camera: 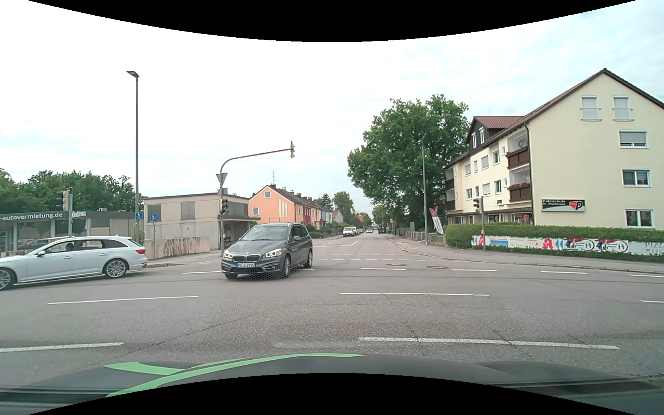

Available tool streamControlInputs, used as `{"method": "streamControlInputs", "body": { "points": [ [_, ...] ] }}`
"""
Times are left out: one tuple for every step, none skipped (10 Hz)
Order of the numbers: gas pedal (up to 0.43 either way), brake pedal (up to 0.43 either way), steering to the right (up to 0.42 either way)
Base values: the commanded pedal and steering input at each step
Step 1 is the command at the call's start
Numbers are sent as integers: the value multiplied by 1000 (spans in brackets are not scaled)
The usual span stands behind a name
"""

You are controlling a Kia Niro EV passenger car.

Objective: Follow the waypoints while adhering to traffic rules and regulations

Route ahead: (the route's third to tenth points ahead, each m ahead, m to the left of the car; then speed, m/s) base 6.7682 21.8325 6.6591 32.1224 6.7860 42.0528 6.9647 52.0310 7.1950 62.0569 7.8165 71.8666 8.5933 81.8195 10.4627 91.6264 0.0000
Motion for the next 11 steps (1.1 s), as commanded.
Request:
{"method": "streamControlInputs", "body": {
  "points": [
    [0, 0, -95],
    [0, 0, -95],
    [0, 0, -94],
    [0, 0, -91],
    [0, 0, -88],
    [0, 0, -83],
    [20, 0, -78],
    [39, 0, -77],
    [47, 0, -77],
    [67, 0, -77],
    [79, 0, -79]
  ]
}}
